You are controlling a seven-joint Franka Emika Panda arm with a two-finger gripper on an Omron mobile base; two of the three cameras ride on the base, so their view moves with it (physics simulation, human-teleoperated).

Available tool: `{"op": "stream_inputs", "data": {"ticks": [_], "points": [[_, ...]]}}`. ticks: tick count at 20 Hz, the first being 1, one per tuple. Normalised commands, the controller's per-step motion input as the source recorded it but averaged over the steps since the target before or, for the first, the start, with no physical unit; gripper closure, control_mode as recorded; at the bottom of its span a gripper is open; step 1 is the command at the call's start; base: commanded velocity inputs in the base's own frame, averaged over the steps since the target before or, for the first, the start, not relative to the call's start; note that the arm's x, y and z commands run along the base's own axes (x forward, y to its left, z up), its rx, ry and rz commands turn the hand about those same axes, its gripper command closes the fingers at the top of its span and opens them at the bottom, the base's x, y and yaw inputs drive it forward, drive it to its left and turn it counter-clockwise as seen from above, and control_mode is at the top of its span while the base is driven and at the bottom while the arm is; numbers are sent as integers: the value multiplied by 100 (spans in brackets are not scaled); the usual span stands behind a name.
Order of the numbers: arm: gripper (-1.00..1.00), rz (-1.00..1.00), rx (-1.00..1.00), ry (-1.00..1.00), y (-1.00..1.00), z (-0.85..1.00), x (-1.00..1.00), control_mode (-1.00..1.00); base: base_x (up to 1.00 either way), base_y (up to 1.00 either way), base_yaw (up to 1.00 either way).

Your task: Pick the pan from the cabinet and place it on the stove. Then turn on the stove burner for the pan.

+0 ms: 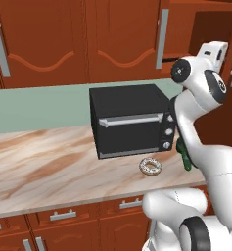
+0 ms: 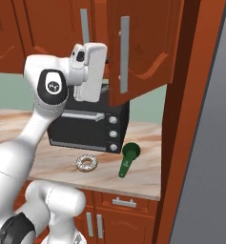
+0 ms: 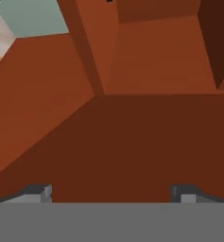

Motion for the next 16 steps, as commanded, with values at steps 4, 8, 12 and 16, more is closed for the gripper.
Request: {"op": "stream_inputs", "data": {"ticks": [4, 8, 12, 16], "points": [[-100, -11, 0, -1, -44, 0, -44, -100, 0, 0, 0], [-100, -8, 0, 0, -60, 0, -16, -100, 0, 0, 0], [-100, -4, 0, 0, -67, 0, -8, -100, 0, 0, 0], [-100, -2, 1, 0, -68, 0, -7, -100, 0, 0, 0]]}}
